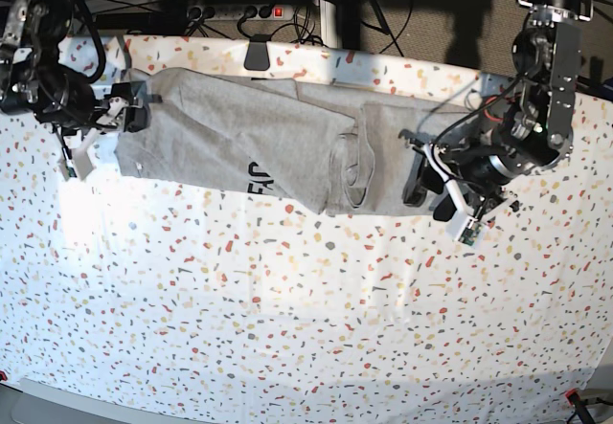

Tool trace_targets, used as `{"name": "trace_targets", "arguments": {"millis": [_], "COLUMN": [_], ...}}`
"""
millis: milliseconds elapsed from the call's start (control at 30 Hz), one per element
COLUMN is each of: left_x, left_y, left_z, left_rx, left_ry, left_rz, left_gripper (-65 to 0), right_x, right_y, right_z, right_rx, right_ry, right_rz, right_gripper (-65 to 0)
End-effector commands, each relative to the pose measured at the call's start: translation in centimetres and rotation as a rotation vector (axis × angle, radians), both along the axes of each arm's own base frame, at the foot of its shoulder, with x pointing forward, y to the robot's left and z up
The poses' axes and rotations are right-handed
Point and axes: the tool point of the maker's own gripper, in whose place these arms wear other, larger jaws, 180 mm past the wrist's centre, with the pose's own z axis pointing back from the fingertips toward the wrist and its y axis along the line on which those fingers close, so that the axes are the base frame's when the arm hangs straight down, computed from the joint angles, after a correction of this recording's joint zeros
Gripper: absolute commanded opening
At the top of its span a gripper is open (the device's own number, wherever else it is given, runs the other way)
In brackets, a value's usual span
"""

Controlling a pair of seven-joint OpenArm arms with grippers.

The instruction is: Fold the T-shirt properly

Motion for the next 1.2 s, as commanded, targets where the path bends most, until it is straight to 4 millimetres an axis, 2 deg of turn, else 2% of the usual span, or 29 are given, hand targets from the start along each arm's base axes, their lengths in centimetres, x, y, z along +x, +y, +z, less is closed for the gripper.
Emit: {"name": "trace_targets", "arguments": {"millis": [0,300,400,500,567,700,733,967,1167], "left_x": [0.8,0.8,0.8,0.8,0.8,0.8,0.8,0.8,0.5], "left_y": [-0.1,-0.2,-0.2,-0.2,-0.2,-0.2,-0.2,-0.1,0.4], "left_z": [1.6,1.7,1.7,1.7,1.7,1.7,1.7,1.6,0.8], "left_rx": [-0.027,-0.037,-0.037,-0.037,-0.037,-0.036,-0.036,-0.027,0.019], "left_ry": [-0.050,-0.050,-0.050,-0.051,-0.051,-0.050,-0.050,-0.050,-0.039], "left_rz": [0.000,-0.001,-0.001,-0.001,-0.001,-0.001,-0.001,0.000,0.004], "left_gripper": [-35.5,-35.6,-35.6,-35.6,-35.6,-35.6,-35.6,-35.6,-35.6], "right_x": [1.0,2.0,1.5,1.0,1.1,1.4,1.8,4.0,5.5], "right_y": [-0.4,-1.5,-1.0,0.7,1.3,1.0,0.8,-0.7,-2.0], "right_z": [0.6,-2.7,-3.3,-3.1,-2.9,-2.8,-2.8,-0.9,2.8], "right_rx": [0.010,0.100,0.107,0.193,0.226,0.210,0.200,0.168,0.076], "right_ry": [-0.024,0.058,0.087,0.110,0.105,0.086,0.066,-0.071,-0.167], "right_rz": [0.007,-0.029,-0.008,0.009,0.013,0.004,-0.004,-0.033,0.023], "right_gripper": [-30.3,-30.3,-30.3,-31.3,-38.4,-62.4,-65.0,-65.0,-65.0]}}
